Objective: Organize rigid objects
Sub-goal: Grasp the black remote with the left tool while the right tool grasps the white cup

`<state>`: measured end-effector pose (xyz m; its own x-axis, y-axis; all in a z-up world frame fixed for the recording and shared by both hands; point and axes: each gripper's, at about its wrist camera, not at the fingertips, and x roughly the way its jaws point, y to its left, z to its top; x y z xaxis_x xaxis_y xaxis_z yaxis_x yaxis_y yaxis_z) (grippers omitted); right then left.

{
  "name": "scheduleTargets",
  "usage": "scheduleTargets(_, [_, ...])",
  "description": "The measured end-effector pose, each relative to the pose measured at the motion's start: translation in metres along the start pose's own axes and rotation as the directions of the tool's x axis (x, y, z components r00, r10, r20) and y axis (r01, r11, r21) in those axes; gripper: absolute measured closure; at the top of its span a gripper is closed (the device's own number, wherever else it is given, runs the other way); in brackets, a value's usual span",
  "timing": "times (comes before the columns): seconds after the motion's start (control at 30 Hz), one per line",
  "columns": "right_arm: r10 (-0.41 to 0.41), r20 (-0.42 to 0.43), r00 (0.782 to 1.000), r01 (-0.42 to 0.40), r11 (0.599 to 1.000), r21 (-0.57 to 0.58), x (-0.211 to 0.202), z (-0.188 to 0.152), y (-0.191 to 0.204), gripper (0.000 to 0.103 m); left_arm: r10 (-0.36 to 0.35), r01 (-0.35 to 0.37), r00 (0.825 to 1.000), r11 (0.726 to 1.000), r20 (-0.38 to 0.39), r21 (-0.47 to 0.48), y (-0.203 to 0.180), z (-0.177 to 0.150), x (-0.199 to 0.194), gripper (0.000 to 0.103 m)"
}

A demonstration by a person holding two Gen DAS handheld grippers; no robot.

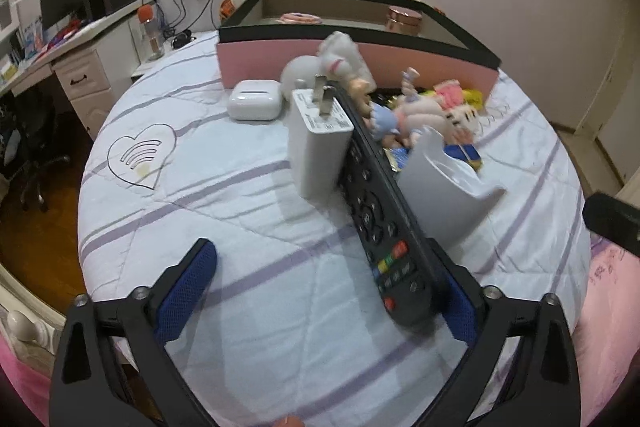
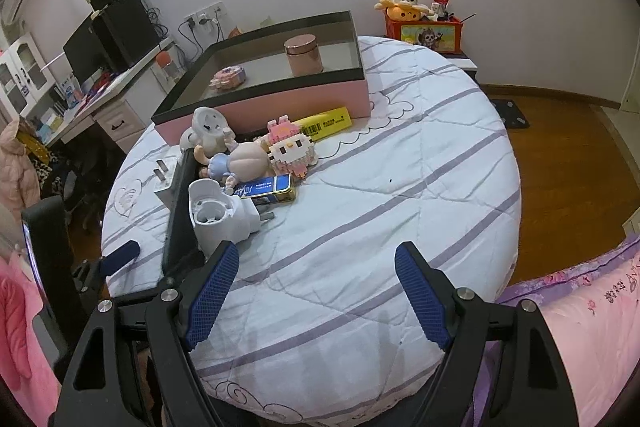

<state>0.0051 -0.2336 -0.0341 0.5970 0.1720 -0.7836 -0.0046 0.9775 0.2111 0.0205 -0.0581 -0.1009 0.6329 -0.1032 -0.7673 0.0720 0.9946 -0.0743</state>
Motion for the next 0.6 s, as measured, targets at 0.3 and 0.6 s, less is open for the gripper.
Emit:
scheduleTargets(0.3, [0.026, -0.043, 0.999, -0.027, 0.999, -0.032, 0.022, 0.003, 0.016, 0.021, -0.022, 0.022, 1.000, 1.000, 0.022, 0.012, 0.007, 0.006, 0.010, 0.022])
scheduleTargets(0.6, [0.053, -0.060, 0.997, -0.056, 0.997, -0.058, 0.031, 0.005, 0.034, 0.021, -0.147, 0.147, 0.989, 0.989, 0.020, 0.006, 0.010, 0.010, 0.011, 0.087])
